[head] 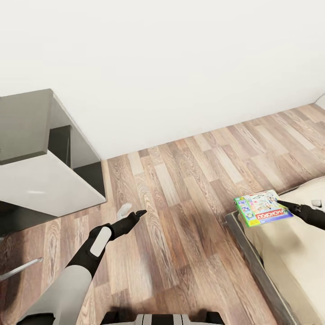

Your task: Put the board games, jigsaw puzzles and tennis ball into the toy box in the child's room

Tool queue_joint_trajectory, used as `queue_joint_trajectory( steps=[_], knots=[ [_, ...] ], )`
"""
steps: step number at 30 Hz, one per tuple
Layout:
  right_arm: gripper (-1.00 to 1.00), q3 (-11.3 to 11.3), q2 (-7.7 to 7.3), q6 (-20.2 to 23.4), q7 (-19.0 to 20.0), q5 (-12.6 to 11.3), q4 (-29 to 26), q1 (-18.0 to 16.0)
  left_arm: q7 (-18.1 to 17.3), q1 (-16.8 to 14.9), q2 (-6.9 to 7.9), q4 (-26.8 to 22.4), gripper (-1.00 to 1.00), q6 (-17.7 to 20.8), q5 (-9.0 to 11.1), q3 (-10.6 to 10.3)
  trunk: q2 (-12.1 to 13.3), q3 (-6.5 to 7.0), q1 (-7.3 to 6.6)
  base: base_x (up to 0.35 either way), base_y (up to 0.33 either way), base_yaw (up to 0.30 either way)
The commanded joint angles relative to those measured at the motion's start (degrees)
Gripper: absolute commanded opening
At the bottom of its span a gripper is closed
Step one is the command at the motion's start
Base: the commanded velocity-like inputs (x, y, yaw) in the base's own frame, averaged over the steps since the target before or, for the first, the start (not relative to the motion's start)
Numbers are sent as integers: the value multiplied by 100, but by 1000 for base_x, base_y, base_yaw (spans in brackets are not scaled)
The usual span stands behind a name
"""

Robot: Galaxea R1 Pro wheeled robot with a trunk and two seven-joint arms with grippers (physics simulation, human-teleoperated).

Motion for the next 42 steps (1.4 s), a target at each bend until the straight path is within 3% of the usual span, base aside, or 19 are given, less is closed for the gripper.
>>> queue_joint_trajectory(
  steps=[1, 33, 42],
  knots=[
    [100, -8, 0, 48, 10, -21, 4, -3, -11, -2, -7, -2, 100, 52, 19, 37, -2, -3, -2, -96, 0, 0],
    [100, -15, -1, 42, -6, -21, 4, -3, -7, -1, -7, -2, 100, 52, 19, 39, -2, -3, -2, -20, 0, 0],
    [100, -20, -38, 13, -184, -29, 0, -6, -17, 0, -9, 12, 100, 34, 19, 35, -2, -3, -2, 0, 0, 0]
  ],
)
